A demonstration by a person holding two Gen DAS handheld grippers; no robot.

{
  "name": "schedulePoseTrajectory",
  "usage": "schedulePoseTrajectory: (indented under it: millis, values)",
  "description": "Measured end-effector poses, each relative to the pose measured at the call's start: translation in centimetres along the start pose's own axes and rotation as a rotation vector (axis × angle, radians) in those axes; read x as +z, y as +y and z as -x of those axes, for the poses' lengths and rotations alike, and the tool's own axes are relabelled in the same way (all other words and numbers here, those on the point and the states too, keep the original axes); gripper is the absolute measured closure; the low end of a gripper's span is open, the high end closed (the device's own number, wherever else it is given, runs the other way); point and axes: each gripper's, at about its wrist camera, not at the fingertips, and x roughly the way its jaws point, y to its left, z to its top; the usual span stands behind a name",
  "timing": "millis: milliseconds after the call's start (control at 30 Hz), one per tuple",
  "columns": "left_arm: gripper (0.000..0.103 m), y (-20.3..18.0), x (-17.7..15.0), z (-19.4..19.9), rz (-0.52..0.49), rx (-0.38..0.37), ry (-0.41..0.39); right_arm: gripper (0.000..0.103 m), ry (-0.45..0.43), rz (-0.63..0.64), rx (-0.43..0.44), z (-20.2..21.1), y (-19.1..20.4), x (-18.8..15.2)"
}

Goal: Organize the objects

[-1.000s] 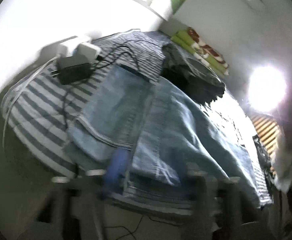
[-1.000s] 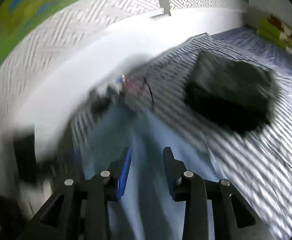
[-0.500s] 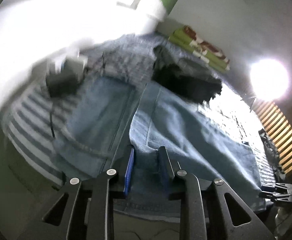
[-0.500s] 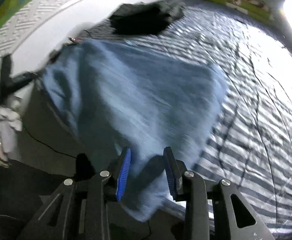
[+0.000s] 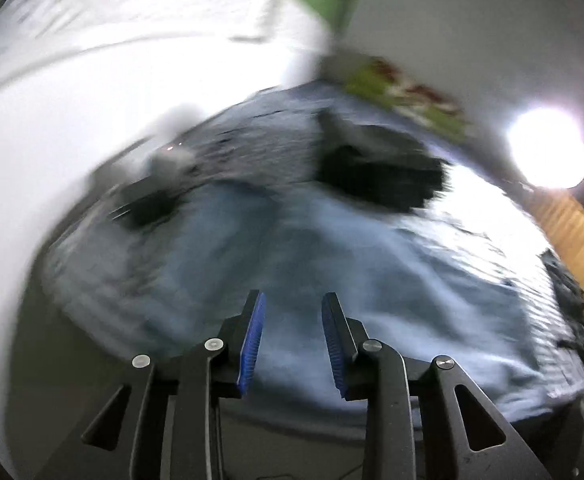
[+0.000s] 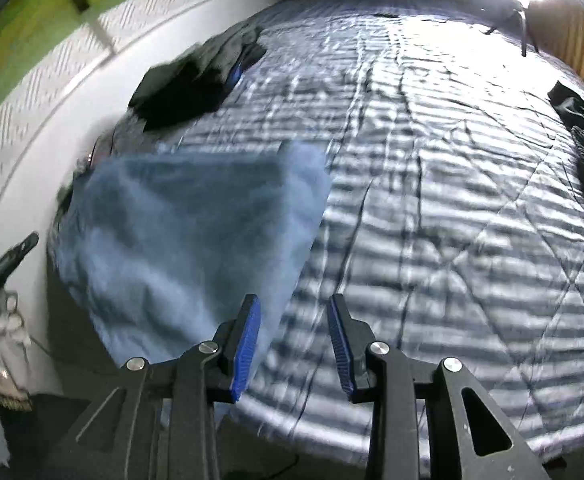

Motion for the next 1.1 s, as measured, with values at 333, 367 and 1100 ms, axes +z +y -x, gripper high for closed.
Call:
schedulePoseTrajectory:
  millis: [333, 367, 1100]
  values:
    - [0.071, -6.8, -2.6, -11.0, -0.200, 0.020, 0.281, 0.064, 0.029, -0.086, 0.016, -8.4, -2.7, 7.4]
    - [0.071, -5.9, -2.5, -11.2, -0.175, 0.007, 0.289, 0.064, 0.034, -0.036, -0.086, -9.2, -2.3, 7.7]
    - [0.068, -4.6, -2.8, -9.1, -0.104, -0.087, 0.263, 0.064, 0.093, 0.470, 0.037, -11.8, 10.1, 12.3]
